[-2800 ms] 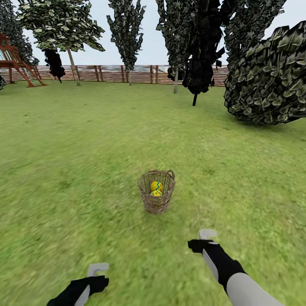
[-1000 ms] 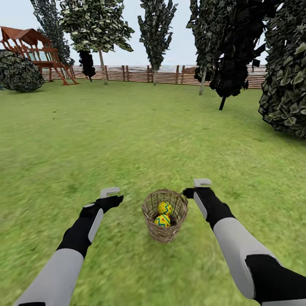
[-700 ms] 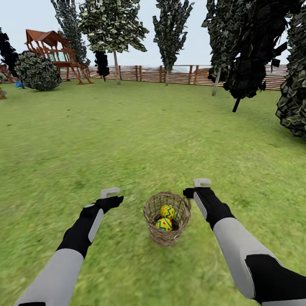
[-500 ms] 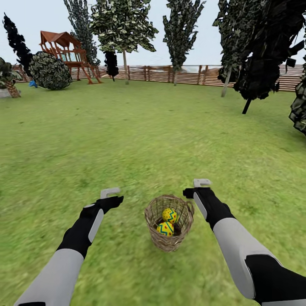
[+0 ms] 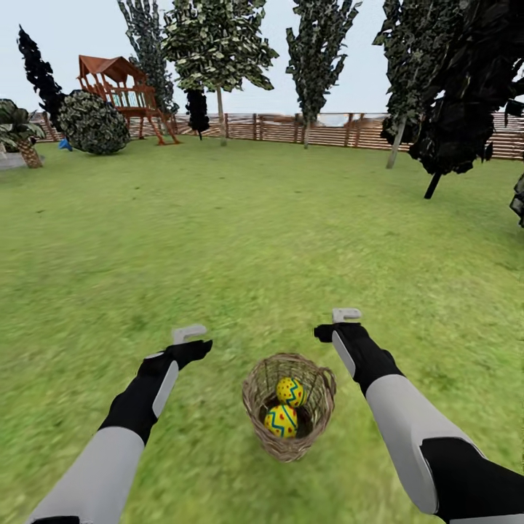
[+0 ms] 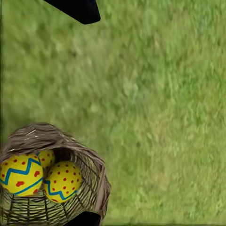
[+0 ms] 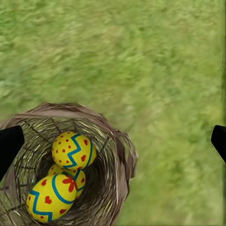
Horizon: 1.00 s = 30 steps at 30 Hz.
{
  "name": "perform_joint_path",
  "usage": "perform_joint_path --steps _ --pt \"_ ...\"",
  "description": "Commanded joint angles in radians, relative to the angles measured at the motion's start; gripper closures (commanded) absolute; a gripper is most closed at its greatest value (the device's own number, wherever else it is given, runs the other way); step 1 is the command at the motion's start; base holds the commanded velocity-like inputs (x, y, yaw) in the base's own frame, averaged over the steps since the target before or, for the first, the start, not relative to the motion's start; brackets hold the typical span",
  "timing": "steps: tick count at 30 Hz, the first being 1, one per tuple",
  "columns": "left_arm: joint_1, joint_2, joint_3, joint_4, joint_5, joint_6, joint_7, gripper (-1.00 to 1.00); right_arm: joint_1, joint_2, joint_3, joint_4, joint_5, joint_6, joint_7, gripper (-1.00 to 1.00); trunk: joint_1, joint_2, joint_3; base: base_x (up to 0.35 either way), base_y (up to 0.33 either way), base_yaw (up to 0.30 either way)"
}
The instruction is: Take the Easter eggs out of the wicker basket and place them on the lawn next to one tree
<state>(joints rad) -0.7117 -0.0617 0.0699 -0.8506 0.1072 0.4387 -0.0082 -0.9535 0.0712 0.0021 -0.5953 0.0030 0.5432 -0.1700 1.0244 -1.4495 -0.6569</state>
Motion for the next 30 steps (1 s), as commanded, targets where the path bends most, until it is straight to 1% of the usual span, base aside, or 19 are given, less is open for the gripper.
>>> perform_joint_path --steps 1,9,11,14,21,23,26,30 --pt "0.000 -0.001 0.004 0.016 0.009 0.006 -0.001 -1.00 0.000 0.000 0.000 0.002 0.000 0.005 -0.003 -1.00 0.001 0.000 0.000 0.340 -0.003 -0.222" --pt "0.000 -0.001 0.003 0.127 0.007 -0.006 -0.003 -1.00 0.001 -0.009 -0.002 0.017 -0.011 0.002 -0.003 -1.00 0.001 0.000 0.009 0.340 -0.001 -0.233" --pt "0.000 -0.001 0.000 0.160 0.006 -0.010 -0.004 -1.00 0.002 -0.008 -0.002 0.018 -0.012 0.003 -0.003 -1.00 0.001 0.000 0.010 0.340 0.000 -0.175" --pt "0.001 -0.001 -0.008 0.175 0.006 -0.013 -0.004 -1.00 0.002 -0.003 -0.002 0.018 -0.012 0.006 -0.003 -1.00 0.001 0.000 0.011 0.262 0.000 -0.070" --pt "0.004 -0.008 -0.014 0.193 0.008 -0.027 -0.004 -1.00 0.002 0.002 -0.002 0.018 -0.012 0.009 -0.003 -1.00 0.001 0.000 0.011 0.041 0.000 -0.010" --pt "0.004 -0.011 -0.015 0.211 0.008 -0.029 -0.003 -1.00 0.002 0.002 -0.001 0.018 -0.010 0.009 -0.003 -1.00 0.001 0.000 0.011 0.003 0.000 -0.001" --pt "0.005 -0.013 -0.015 0.228 0.008 -0.039 -0.003 -1.00 0.002 -0.002 -0.001 0.018 -0.012 0.010 -0.003 -1.00 0.001 0.000 0.011 0.001 0.000 0.000" --pt "0.005 -0.014 -0.015 0.248 0.009 -0.053 -0.003 -1.00 0.002 -0.006 -0.003 0.017 -0.009 0.009 -0.001 -1.00 0.016 -0.028 -0.002 0.000 0.000 0.000"
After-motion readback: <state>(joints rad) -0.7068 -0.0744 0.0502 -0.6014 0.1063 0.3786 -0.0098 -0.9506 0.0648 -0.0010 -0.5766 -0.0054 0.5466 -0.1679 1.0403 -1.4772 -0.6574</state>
